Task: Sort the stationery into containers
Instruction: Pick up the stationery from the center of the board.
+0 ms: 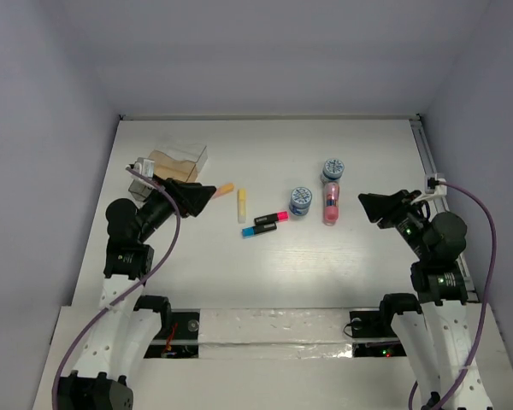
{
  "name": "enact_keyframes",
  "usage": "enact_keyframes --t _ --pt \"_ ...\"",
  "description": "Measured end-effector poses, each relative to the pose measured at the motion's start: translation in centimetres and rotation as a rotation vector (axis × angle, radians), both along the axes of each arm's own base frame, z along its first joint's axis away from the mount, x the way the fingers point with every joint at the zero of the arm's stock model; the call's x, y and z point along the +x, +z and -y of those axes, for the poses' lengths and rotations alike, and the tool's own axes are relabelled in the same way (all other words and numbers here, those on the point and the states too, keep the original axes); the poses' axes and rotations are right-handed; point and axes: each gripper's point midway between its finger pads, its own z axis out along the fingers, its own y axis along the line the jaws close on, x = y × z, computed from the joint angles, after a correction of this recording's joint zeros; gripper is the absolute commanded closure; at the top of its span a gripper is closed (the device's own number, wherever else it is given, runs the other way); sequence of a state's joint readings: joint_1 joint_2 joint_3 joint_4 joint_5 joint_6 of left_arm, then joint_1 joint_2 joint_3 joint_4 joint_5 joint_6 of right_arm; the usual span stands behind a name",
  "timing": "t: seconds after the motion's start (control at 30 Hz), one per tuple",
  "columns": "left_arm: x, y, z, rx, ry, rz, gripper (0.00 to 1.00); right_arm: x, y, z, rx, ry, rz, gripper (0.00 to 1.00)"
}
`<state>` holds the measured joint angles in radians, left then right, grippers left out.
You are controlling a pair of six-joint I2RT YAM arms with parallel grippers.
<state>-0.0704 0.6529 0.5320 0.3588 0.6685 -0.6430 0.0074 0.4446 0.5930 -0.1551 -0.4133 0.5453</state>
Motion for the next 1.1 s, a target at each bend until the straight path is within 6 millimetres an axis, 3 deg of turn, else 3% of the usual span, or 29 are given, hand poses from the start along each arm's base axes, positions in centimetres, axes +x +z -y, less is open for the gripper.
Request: enact_keyframes --t 0.03,0.13,0.17,0.2,0.3,0.4,0.6,0.7,0.8,0.87,0.9,0.97,1.0,1.03,1.1 --pt "0.2 -0.1 -0.1 0.005 0.005 -0.008 0.38 0.0 0.1 -0.2 0.004 0.009 0.002 0.75" --pt "1.0 -0.4 -0.3 0.024 0.022 -0.036 0.6 -0.2 0.0 -0.7 0.024 0.042 -0.002 0.86" --pt "1.5 -0.4 -0.4 0.036 0.03 -0.044 0.67 -0.2 -0.1 -0.9 0.028 0.054 -0.001 0.89" --pt "2.0 -0.4 -0.5 0.044 0.039 -0.055 0.83 -0.1 -0.3 -1.1 0.031 0.066 -0.005 0.9" --pt "3.6 -0.3 -1.0 0.079 0.076 -0.079 1.0 0.0 -1.3 -1.5 0.037 0.095 -0.029 0.91" --pt "5.6 -1.1 -0.8 0.132 0.109 -0.137 1.0 0.1 -2.1 -2.0 0.046 0.124 -0.047 0.97" --pt "8.0 -2.8 4.1 0.363 0.129 -0.182 1.0 0.6 -3.7 -3.3 0.075 0.204 -0.087 0.99" --pt "10.3 -4.7 3.3 0.497 0.207 -0.203 1.0 1.1 -4.7 -3.8 0.073 0.226 -0.124 0.99" --pt "12.9 -8.6 2.2 0.658 0.249 -0.267 1.0 1.6 -5.6 -4.0 0.072 0.232 -0.152 0.97" --pt "14.1 -12.2 1.8 0.765 0.243 -0.323 0.9 1.6 -6.1 -4.1 0.07 0.237 -0.155 0.95" --pt "14.4 -14.2 1.6 0.817 0.224 -0.355 0.75 1.6 -6.4 -4.2 0.069 0.239 -0.159 0.94" --pt "14.1 -17.6 1.3 0.904 0.178 -0.413 0.63 1.5 -6.8 -4.2 0.066 0.243 -0.165 0.88" --pt "13.9 -18.9 1.2 0.936 0.158 -0.437 0.52 1.5 -6.9 -4.3 0.064 0.245 -0.164 0.82" --pt "13.7 -19.8 1.0 0.968 0.14 -0.449 0.48 1.4 -7.0 -4.4 0.062 0.248 -0.163 0.72" --pt "13.7 -21.0 0.8 1.007 0.12 -0.462 0.45 1.4 -7.0 -4.4 0.057 0.25 -0.161 0.65"
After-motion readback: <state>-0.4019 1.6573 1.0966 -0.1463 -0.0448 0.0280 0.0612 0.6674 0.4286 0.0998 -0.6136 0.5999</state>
